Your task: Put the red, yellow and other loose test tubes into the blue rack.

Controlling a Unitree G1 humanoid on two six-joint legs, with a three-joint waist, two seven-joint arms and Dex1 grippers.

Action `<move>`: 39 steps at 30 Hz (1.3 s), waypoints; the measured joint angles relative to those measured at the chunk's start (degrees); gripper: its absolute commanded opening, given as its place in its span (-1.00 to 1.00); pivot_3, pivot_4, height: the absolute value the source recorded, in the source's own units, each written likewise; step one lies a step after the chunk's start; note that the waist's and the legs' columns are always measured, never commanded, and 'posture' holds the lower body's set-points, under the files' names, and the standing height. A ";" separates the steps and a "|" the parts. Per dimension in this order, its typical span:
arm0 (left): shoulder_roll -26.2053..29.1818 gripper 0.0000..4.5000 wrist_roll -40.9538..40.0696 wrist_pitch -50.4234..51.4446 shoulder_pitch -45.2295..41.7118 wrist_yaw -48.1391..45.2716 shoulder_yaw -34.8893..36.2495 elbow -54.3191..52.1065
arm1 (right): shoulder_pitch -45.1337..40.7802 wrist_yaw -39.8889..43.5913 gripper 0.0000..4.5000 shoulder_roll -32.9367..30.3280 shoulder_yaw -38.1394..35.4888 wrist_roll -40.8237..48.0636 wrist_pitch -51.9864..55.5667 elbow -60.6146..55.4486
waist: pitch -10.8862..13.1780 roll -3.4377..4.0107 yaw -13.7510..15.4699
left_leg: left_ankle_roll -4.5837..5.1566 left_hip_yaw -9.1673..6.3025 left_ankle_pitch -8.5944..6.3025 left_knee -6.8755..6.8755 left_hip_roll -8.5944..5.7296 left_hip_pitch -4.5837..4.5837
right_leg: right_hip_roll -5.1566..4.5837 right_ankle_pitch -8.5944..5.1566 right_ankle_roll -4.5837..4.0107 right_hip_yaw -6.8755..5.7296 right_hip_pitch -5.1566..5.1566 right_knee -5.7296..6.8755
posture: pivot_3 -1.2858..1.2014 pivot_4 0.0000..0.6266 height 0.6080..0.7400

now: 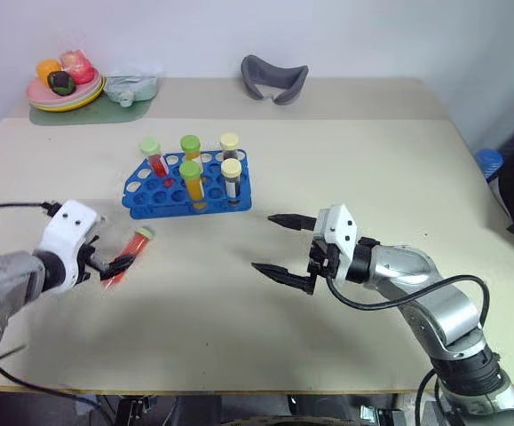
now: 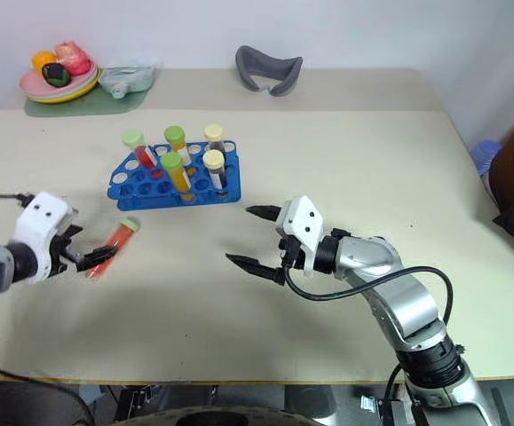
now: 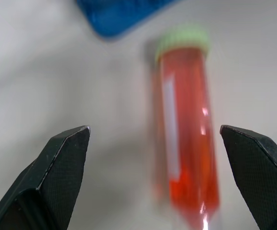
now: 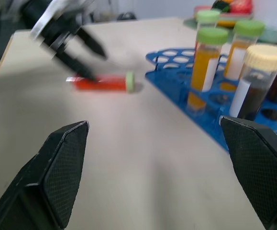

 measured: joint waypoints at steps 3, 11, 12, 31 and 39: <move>3.24 0.98 -0.87 8.94 -9.68 -0.10 -8.76 0.52 | 0.06 2.51 1.00 -2.25 -0.06 1.55 1.22 -1.22 | 0.01 0.00 -0.31 | 0.01 0.01 0.00 -0.02 0.01 0.01 | 0.03 0.00 0.00 0.03 -0.04 0.03 | 0.03 -0.52 1.00; 4.65 0.98 -0.64 18.24 -21.16 -0.31 -21.77 8.03 | 0.14 4.75 1.00 -4.74 -0.03 2.65 1.52 -2.81 | 0.05 0.04 -0.41 | 0.01 0.00 0.00 0.01 0.01 -0.01 | 0.05 0.00 0.00 0.03 -0.06 0.04 | 0.03 -0.52 1.00; 4.63 0.98 -0.64 18.84 -21.84 -0.38 -22.20 9.07 | 0.21 4.77 1.00 -4.91 -0.04 2.65 1.52 -2.98 | 0.05 0.03 -0.35 | 0.01 0.00 0.00 0.01 0.01 -0.02 | 0.05 0.00 0.00 0.03 -0.06 0.04 | 0.03 -0.52 1.00; 2.15 0.98 0.33 24.13 -31.47 -0.82 -27.52 21.76 | 0.80 3.36 1.00 -3.68 0.33 3.26 2.26 -4.01 | 0.00 0.11 0.10 | 0.00 0.00 0.01 0.09 -0.01 0.04 | 0.03 0.00 0.01 0.02 0.00 0.16 | 0.03 -0.52 1.00; 1.25 -0.23 0.60 24.76 -33.50 -0.65 -29.23 22.61 | 0.87 3.27 1.00 -3.61 0.38 3.26 2.28 -4.01 | -0.01 0.12 0.07 | 0.00 0.00 0.01 0.09 -0.01 0.04 | 0.02 0.00 0.01 0.02 0.00 0.16 | 0.03 -0.52 1.00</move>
